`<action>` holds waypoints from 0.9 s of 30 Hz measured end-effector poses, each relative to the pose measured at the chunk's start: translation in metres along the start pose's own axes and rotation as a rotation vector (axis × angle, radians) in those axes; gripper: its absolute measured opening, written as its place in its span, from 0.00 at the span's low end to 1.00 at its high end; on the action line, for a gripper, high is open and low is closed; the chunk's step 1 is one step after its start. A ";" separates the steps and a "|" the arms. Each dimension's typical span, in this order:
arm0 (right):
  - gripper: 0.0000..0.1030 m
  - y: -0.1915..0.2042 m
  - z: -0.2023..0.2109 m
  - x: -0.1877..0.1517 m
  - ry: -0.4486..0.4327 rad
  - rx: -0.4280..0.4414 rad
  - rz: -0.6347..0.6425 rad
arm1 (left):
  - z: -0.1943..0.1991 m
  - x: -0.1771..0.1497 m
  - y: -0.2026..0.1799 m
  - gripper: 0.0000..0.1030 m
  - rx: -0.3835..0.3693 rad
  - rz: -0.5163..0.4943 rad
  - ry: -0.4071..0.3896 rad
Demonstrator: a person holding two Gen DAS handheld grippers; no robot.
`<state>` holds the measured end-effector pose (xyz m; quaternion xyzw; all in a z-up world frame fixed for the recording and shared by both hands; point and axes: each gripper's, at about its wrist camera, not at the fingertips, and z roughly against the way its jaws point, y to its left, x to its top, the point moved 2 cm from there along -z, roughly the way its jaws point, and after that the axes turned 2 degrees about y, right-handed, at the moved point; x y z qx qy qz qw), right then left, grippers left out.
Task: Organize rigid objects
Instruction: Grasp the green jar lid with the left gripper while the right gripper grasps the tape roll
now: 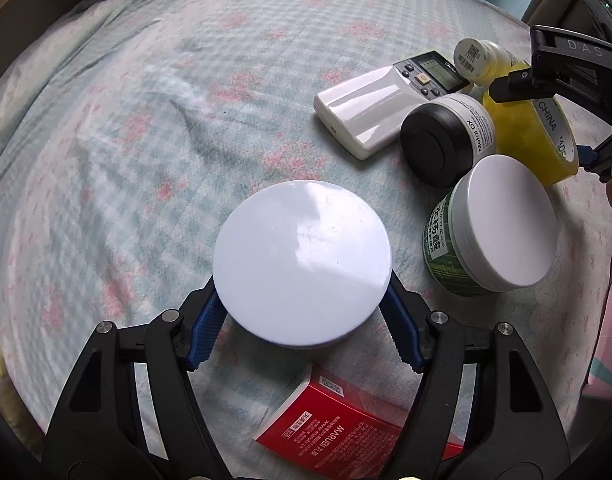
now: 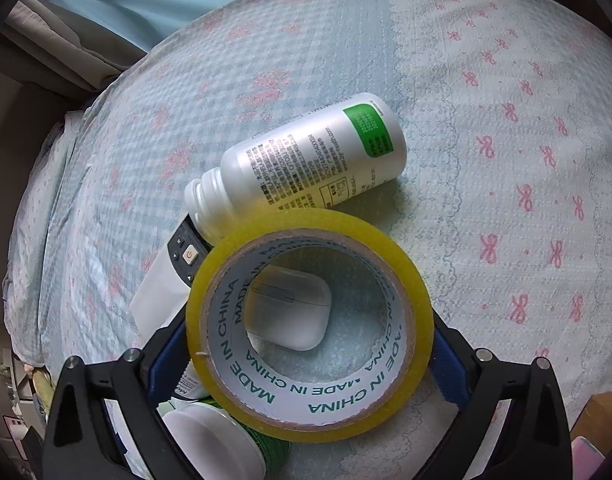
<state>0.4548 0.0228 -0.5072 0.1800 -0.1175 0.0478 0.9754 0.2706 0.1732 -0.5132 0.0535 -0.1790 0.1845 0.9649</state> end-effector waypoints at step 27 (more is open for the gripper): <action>0.97 0.012 0.198 -0.074 -0.181 -0.015 -0.117 | 0.158 0.032 0.007 0.65 -0.202 -0.140 -0.135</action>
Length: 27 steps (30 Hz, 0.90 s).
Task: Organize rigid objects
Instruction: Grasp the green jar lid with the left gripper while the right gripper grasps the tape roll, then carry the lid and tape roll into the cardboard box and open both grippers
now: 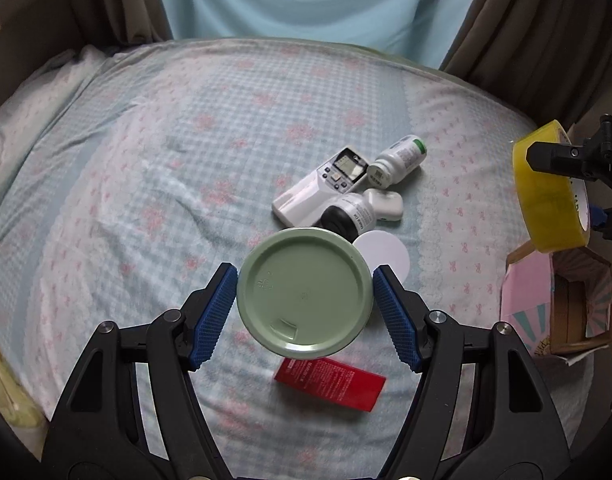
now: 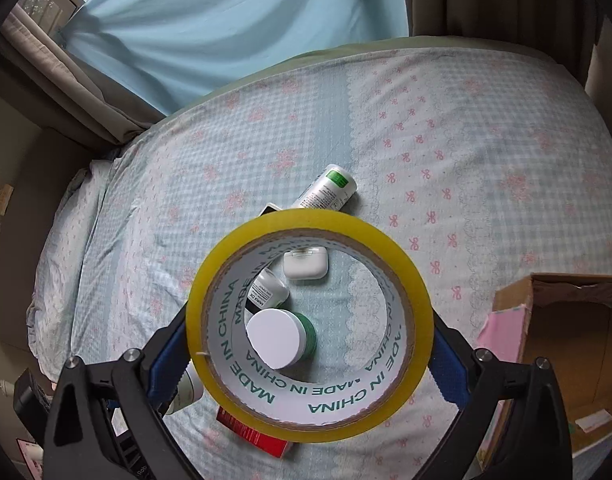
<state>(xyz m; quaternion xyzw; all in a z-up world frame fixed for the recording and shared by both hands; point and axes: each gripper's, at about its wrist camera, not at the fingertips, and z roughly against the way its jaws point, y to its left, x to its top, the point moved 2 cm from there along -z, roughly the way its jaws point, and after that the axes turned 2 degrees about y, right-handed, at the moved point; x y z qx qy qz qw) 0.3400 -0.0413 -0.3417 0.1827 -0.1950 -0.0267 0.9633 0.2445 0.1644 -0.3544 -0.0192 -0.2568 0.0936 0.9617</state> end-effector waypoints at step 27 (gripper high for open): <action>0.97 -0.232 0.208 -0.069 -0.040 -0.270 -0.025 | 0.094 0.012 -0.306 0.65 -0.383 -0.398 0.023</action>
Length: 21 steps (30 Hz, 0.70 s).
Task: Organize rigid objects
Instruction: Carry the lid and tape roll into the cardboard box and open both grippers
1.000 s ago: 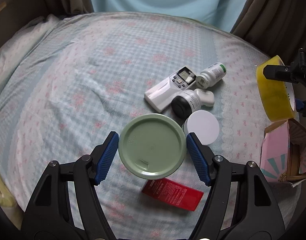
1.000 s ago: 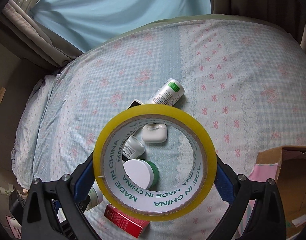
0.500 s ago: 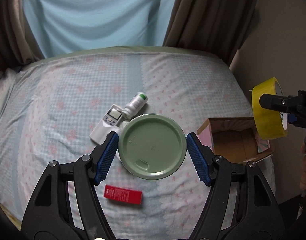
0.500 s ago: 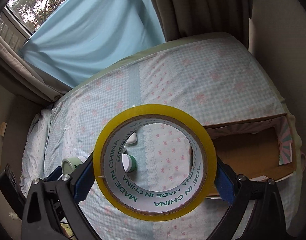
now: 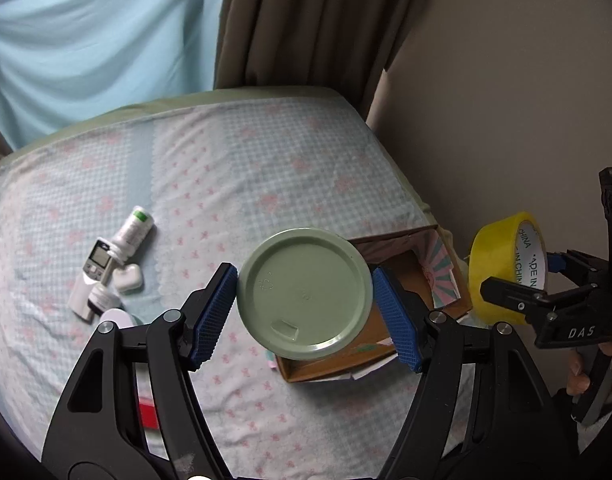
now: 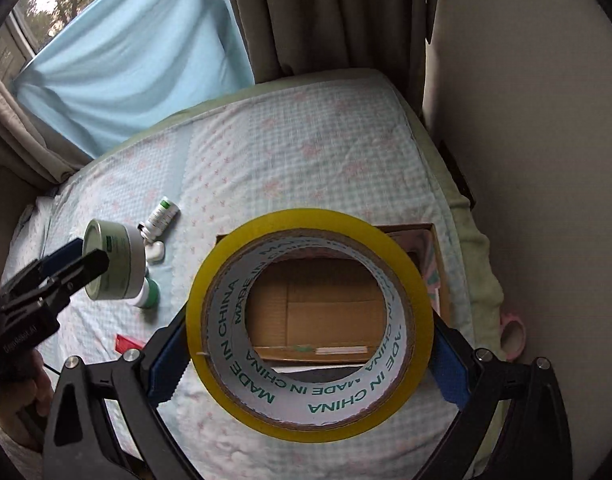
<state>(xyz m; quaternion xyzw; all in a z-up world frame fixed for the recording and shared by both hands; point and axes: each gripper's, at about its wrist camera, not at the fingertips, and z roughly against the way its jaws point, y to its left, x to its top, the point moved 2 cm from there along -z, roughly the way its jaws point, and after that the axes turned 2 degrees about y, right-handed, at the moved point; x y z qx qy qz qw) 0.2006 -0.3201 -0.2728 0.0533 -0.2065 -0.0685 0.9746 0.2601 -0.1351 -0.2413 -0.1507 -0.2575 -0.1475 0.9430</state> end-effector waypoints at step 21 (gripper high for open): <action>0.97 -0.049 -0.183 -0.011 0.217 0.077 0.361 | -0.210 -0.025 -0.051 0.65 0.043 -0.034 0.270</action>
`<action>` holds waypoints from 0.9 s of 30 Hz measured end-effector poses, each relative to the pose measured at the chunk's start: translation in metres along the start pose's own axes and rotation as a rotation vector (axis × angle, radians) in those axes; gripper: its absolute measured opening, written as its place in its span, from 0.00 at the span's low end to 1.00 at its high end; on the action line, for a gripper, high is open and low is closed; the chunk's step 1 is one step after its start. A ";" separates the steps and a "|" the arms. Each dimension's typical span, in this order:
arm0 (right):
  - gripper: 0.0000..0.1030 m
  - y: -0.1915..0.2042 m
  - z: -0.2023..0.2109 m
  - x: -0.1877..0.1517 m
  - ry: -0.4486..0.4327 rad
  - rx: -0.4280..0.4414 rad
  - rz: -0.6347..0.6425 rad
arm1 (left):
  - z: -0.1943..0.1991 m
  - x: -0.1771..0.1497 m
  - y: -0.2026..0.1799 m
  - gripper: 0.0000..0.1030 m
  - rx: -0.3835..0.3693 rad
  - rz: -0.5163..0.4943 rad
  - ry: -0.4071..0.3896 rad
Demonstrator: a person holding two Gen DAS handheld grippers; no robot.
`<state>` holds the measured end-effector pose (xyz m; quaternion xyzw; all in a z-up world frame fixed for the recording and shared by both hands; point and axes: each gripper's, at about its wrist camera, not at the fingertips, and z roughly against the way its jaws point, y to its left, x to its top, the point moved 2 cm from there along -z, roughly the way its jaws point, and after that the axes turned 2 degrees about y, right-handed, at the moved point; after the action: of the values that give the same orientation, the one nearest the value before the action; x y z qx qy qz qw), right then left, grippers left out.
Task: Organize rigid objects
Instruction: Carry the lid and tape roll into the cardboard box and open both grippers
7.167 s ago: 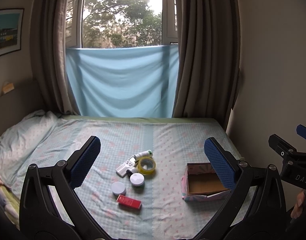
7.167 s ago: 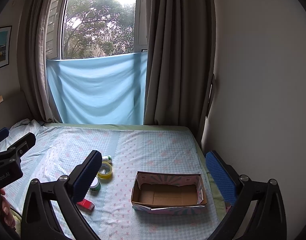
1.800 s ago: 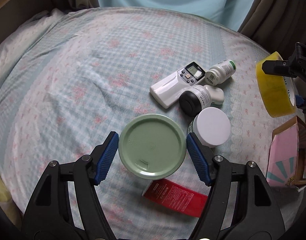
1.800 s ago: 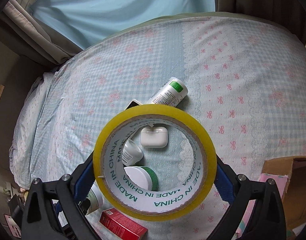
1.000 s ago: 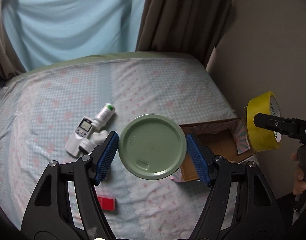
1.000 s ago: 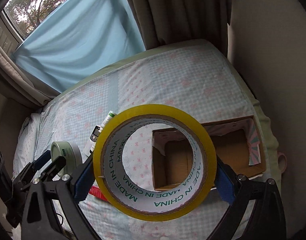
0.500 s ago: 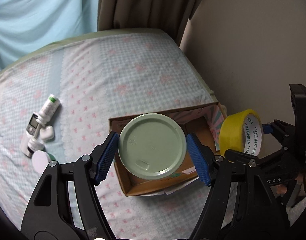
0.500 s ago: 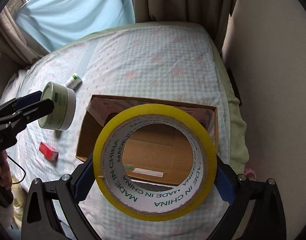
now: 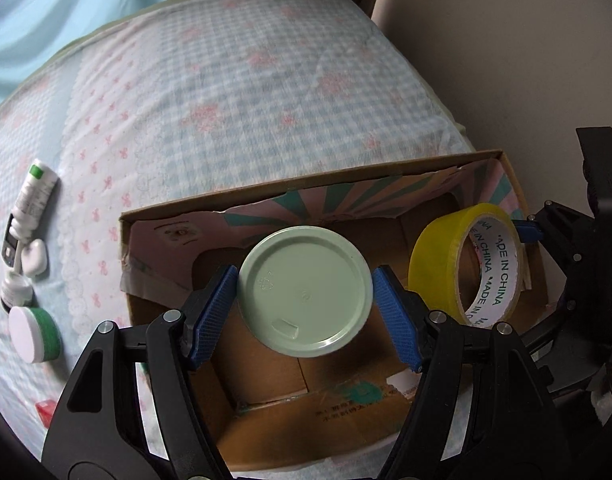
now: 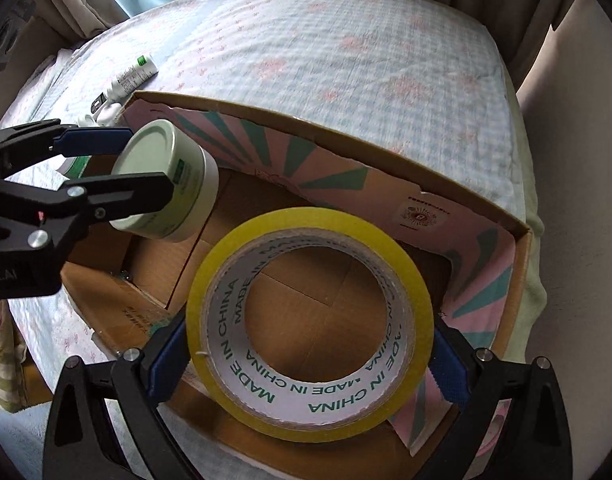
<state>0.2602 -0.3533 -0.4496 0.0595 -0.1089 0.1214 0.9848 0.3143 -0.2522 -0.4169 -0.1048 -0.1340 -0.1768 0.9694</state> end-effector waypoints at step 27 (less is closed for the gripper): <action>1.00 0.015 0.031 -0.010 -0.147 -0.029 0.044 | 0.017 -0.005 -0.006 1.00 0.101 -0.060 0.017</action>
<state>0.2411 -0.3458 -0.4200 0.0514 -0.1838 0.1365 0.9721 0.3034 -0.2516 -0.4013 -0.0499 -0.1376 -0.1997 0.9689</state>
